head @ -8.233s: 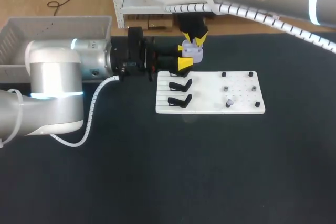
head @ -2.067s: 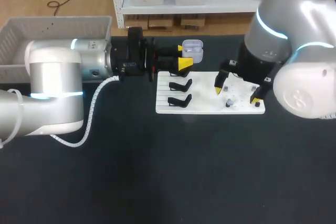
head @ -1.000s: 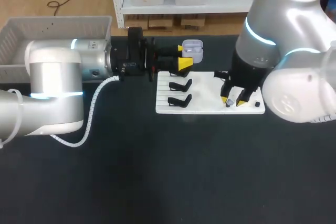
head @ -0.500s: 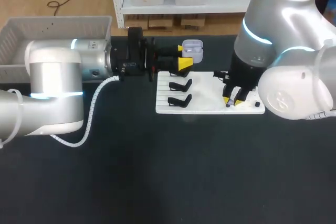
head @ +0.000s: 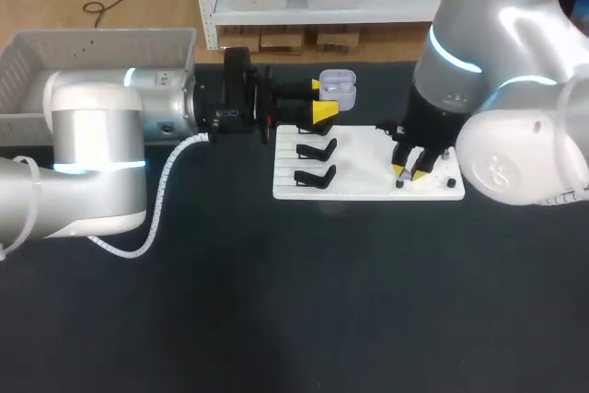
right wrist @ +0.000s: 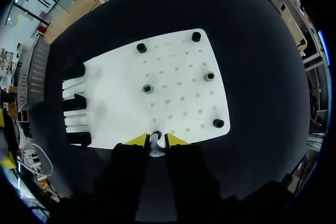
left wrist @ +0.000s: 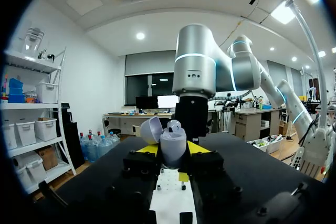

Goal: Pick up each earbud case from the left stands, insert the matching earbuds, close the lid, and place the case in the box.

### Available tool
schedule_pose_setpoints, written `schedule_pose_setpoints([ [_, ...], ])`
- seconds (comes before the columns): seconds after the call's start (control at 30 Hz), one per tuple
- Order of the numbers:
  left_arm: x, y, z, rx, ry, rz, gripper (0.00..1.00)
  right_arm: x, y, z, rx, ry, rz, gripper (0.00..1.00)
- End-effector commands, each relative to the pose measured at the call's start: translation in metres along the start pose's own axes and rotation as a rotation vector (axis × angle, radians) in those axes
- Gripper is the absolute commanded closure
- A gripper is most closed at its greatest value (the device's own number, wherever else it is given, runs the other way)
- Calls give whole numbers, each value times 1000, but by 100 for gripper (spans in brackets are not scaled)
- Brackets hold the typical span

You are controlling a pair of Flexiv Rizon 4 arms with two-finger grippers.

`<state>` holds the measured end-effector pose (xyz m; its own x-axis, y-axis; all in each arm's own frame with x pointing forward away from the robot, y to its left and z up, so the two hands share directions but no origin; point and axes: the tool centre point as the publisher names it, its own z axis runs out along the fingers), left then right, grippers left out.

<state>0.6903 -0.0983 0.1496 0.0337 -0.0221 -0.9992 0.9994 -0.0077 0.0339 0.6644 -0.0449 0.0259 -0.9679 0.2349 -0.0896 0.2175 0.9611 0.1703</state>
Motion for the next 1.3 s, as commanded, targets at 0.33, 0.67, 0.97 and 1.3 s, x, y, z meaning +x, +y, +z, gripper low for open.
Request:
schedule_pose_setpoints([
  [0.33,1,-1,0,-6,-1,3,100,-2,-14,-76,-32,-29,-33,100],
  [0.67,1,-1,0,-6,-1,3,100,-26,-3,-129,39,60,-154,100],
  [0.97,1,-1,0,-6,-1,3,100,-31,37,-173,36,56,-292,100],
  [1.3,1,-1,0,-6,-1,3,100,-31,78,-186,16,48,-441,100],
])
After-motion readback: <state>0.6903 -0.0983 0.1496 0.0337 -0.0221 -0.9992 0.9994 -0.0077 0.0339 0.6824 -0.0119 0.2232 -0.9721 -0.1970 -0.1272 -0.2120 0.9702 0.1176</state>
